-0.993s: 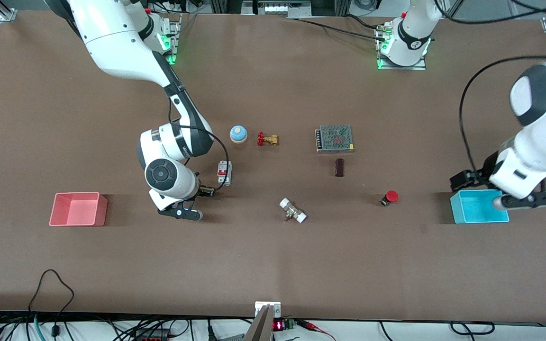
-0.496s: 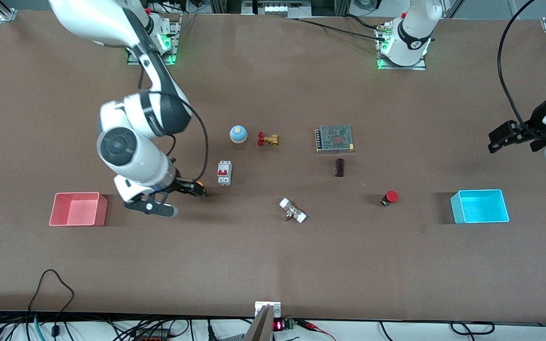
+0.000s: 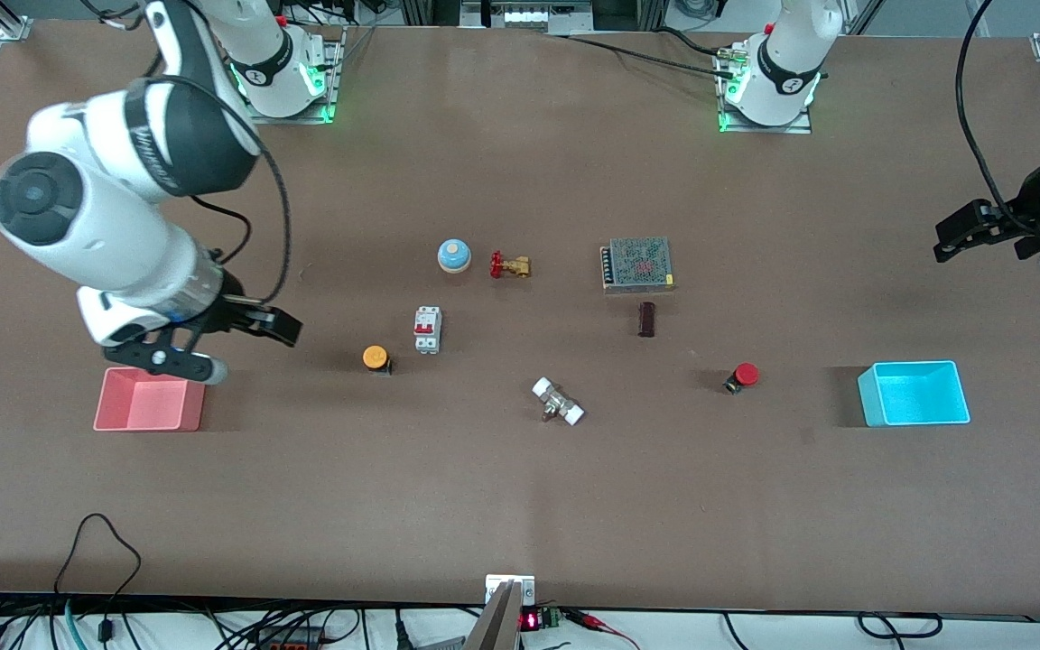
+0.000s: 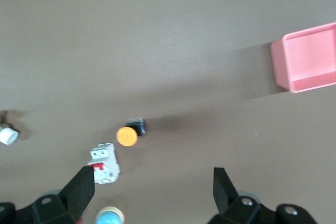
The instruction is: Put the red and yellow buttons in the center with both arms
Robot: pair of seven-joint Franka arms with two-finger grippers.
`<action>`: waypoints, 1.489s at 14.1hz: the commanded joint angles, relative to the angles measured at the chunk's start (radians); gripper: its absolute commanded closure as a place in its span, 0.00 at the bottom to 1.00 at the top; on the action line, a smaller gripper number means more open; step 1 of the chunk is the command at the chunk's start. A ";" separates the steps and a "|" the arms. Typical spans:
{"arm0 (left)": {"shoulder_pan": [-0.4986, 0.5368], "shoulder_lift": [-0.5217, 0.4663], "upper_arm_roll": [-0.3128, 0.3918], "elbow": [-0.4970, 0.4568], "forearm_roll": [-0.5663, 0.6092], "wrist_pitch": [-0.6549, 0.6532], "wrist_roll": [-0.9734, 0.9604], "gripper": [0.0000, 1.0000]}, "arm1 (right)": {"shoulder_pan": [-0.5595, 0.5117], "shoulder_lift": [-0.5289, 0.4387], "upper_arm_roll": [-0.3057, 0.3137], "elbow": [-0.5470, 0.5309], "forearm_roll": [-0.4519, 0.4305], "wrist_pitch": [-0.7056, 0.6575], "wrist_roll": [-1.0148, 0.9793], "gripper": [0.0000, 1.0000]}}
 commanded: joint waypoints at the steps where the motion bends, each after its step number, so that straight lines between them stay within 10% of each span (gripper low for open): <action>1: -0.003 -0.016 0.010 0.017 -0.019 -0.034 0.030 0.00 | -0.115 -0.082 0.009 -0.017 -0.003 -0.084 -0.213 0.00; 6: 0.005 -0.013 0.006 0.031 -0.021 -0.048 0.024 0.00 | -0.214 -0.225 0.004 -0.049 -0.078 -0.270 -0.455 0.00; 21: 0.005 -0.005 0.004 0.065 -0.033 -0.047 -0.007 0.00 | -0.255 -0.417 0.002 -0.238 -0.083 -0.258 -0.432 0.00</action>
